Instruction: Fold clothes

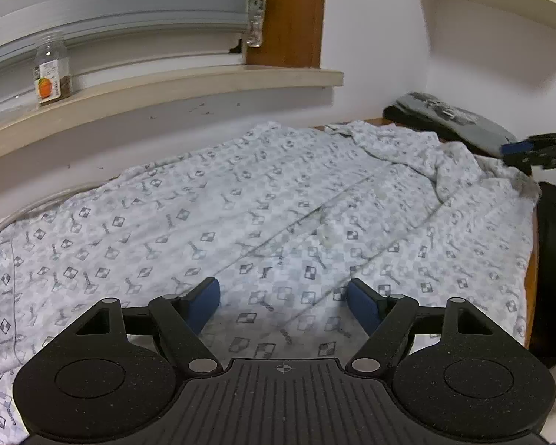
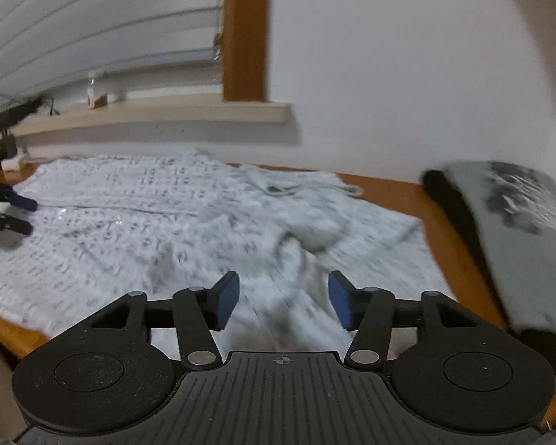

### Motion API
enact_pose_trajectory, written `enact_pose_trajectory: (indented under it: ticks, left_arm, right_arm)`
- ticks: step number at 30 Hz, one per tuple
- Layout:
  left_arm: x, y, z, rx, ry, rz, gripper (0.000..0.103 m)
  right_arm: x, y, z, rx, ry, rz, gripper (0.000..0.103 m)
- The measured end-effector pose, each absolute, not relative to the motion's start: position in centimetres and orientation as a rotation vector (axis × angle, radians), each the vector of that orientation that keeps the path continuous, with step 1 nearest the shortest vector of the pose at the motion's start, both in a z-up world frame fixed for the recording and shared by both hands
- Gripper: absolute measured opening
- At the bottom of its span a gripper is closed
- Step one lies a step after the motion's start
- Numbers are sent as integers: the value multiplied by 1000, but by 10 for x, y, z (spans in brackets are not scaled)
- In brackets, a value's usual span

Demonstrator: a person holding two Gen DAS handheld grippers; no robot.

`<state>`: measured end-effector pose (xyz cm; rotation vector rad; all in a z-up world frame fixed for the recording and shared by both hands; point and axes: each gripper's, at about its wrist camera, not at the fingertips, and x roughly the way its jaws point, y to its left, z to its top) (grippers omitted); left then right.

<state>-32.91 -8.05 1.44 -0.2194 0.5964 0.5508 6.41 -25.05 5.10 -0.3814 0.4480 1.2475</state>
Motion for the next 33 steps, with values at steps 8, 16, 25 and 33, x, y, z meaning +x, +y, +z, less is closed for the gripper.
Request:
enact_pose_trajectory:
  ticks: [8,16,25,33]
  left_arm:
    - [-330,-79,14,-237,595,554,79]
    - [-343,-80,17,-237,593,577,80]
    - [-375,-84,25,-212,588,626,79]
    - [-424,-90,24,-215,601,662,71]
  right_arm:
    - [74,-184,57,-449,500,1296,6]
    - [47,-152,95,-494,335,1221,7]
    - [78,-205,66,-450,481,1183,46]
    - [96,-261,29,-429,564,1184,47]
